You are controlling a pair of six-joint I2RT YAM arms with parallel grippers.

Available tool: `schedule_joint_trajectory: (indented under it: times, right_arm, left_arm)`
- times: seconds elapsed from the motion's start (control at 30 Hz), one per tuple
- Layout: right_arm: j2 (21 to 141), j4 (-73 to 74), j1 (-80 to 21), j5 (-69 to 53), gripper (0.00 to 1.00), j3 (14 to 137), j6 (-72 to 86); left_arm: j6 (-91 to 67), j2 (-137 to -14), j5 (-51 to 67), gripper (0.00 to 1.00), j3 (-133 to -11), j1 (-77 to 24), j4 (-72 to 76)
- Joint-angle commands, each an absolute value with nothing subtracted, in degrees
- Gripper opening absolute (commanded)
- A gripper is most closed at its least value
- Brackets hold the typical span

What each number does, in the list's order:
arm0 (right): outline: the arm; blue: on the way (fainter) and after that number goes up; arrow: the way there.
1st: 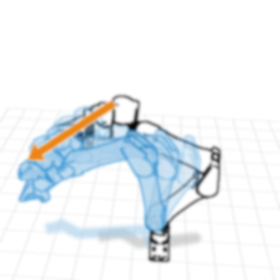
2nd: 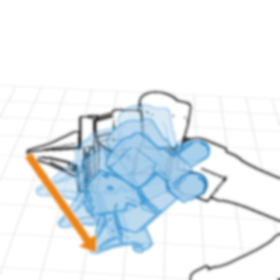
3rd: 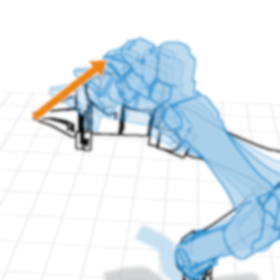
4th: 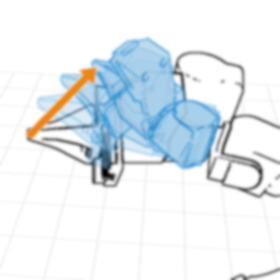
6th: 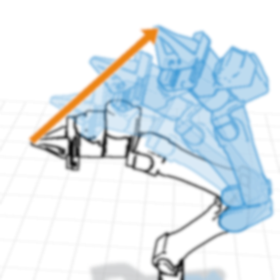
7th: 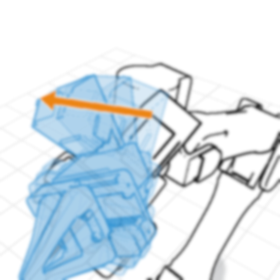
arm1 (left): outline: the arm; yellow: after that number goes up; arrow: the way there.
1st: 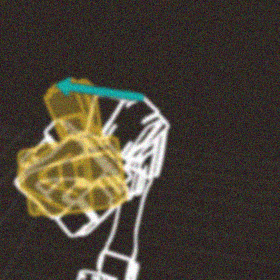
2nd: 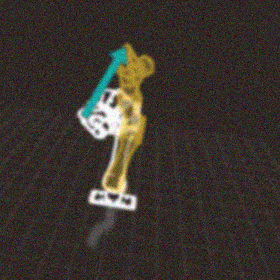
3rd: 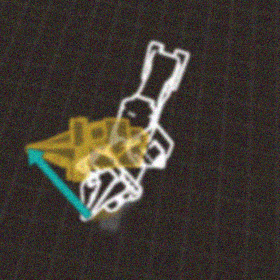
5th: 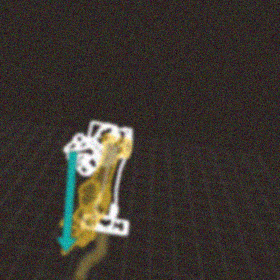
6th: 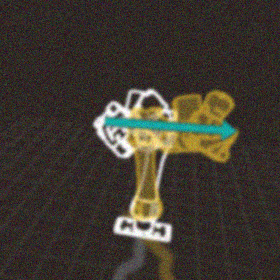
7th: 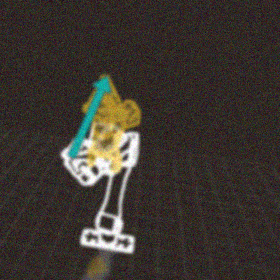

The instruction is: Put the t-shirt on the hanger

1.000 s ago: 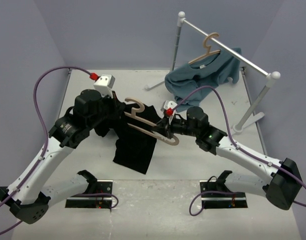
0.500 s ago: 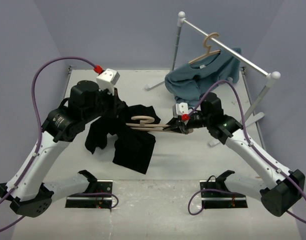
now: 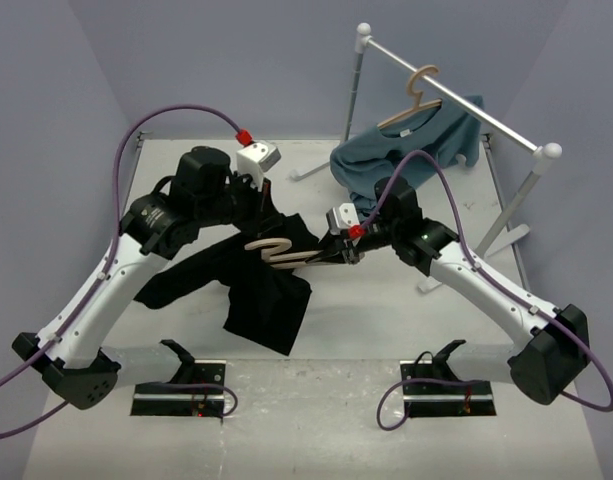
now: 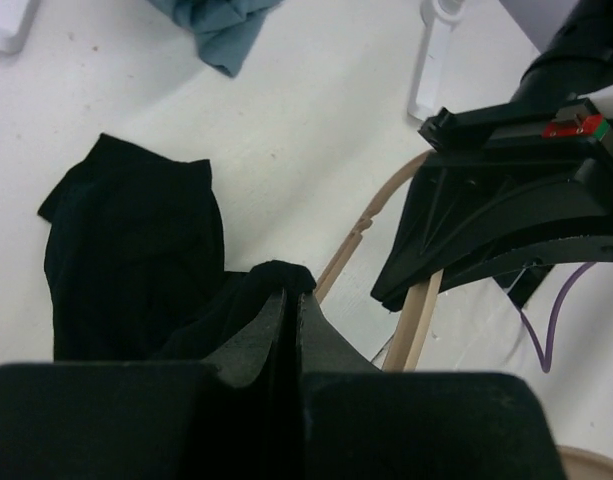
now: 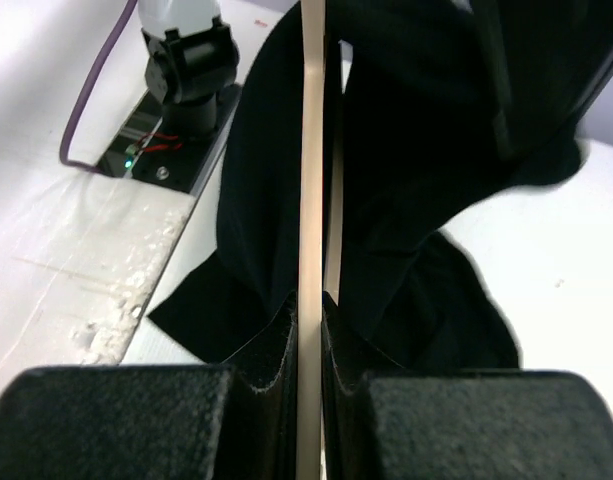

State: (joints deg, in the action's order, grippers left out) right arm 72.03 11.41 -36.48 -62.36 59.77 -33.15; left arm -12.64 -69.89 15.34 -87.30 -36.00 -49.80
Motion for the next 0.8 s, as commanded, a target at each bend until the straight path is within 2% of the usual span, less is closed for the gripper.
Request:
schedule_joint_trajectory:
  times: [0.0,0.1,0.23,0.3,0.33,0.37,0.4,0.43,0.47,0.53,0.6,0.77]
  right_arm:
    - [70.93,-3.91,-37.66,-69.57,0.0,59.69,-28.47]
    - [68.68,-21.08,-37.37,-63.93,0.0,51.37,-16.32]
    - [67.76,-39.1,-35.06,-59.34,0.0,42.11,-4.45]
    - [67.76,-44.81,-34.03,-58.81,0.0,39.42,2.08]
    - [67.76,-47.2,-34.01,-58.8,0.0,38.27,2.19]
    - [68.01,-50.28,-33.76,-58.3,0.0,36.73,4.45]
    - [68.1,-51.13,-33.68,-58.07,0.0,36.31,5.74]
    - [68.05,-51.93,-33.6,-57.77,0.0,35.79,6.42]
    - [67.91,-52.32,-33.34,-57.37,0.0,35.42,6.88]
    - [66.51,-52.38,-30.76,-55.86,0.0,34.99,10.36]
    - [65.64,-52.38,-27.5,-56.11,0.0,35.07,14.23]
    - [62.33,-52.17,-21.69,-63.2,0.0,35.55,18.18]
  left_arm:
    - [-9.57,-71.06,20.06,0.0,-89.25,-36.43,-44.73]
    - [-9.16,-71.26,19.24,0.0,-89.61,-36.47,-44.23]
    - [-10.66,-72.31,10.41,0.0,-93.72,-36.39,-45.58]
    - [-11.67,-72.68,3.81,0.29,-96.28,-36.47,-45.87]
    - [-12.2,-72.69,3.69,0.63,-97.68,-36.39,-46.05]
    - [-12.63,-73.02,0.53,0.73,-100.81,-36.39,-46.55]
    - [-12.59,-73.66,-1.98,0.76,-104.08,-36.46,-47.48]
    - [-12.57,-74.19,-3.9,0.93,-106.33,-36.41,-48.33]
    - [-12.34,-74.7,-5.69,1.0,-108.34,-36.39,-49.24]
    - [-9.98,-74.86,-10.63,1.0,-111.87,-36.36,-50.95]
    - [-5.83,-72.83,-10.19,1.0,-110.67,-36.21,-50.86]
    - [9.97,-63.98,4.31,1.0,-92.63,-35.99,-40.67]
